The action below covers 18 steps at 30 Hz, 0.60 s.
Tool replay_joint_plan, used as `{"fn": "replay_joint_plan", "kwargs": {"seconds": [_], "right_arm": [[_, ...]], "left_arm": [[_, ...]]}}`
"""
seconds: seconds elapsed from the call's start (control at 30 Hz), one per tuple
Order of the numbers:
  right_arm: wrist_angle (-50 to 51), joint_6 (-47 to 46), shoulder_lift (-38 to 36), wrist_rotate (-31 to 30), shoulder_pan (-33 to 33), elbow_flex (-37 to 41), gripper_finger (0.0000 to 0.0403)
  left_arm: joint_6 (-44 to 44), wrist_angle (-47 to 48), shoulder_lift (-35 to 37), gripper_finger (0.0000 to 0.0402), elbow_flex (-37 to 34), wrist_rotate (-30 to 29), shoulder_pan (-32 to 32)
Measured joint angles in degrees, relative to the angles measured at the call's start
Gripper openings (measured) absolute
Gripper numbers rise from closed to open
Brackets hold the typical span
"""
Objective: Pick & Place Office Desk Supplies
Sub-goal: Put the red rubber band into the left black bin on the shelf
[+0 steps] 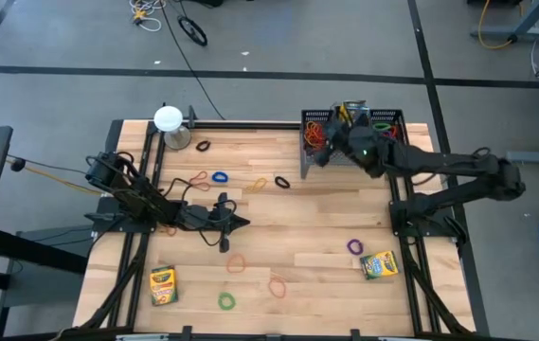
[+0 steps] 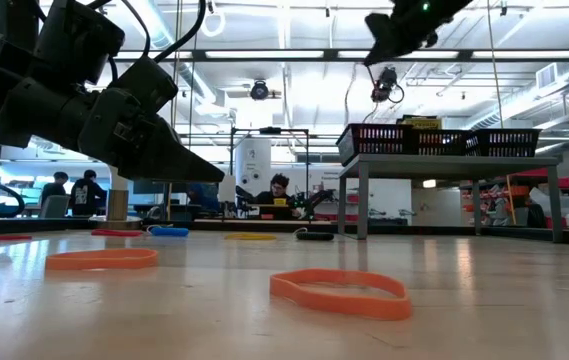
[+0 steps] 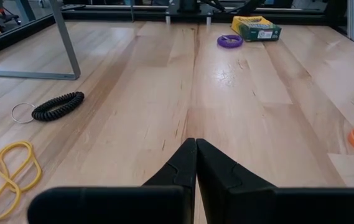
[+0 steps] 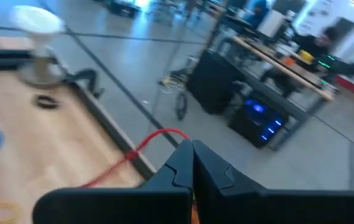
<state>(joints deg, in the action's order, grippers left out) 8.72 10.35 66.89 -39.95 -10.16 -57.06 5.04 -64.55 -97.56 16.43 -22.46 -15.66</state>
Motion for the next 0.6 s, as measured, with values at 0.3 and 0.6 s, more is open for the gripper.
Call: {"fn": "replay_joint_plan", "kwargs": {"seconds": [0.3,0.6], "right_arm": [[1.3,-3.9,0.2,4.6,-10.4,0.3,0.0002],[-4.5,-4.0,0.2,8.9,-9.8,0.3,0.0002]], "left_arm": [[-0.1,0.0,0.0,0.0018,0.0,0.0,0.0],[-0.1,0.0,0.0,0.0018,0.0,0.0,0.0]]}}
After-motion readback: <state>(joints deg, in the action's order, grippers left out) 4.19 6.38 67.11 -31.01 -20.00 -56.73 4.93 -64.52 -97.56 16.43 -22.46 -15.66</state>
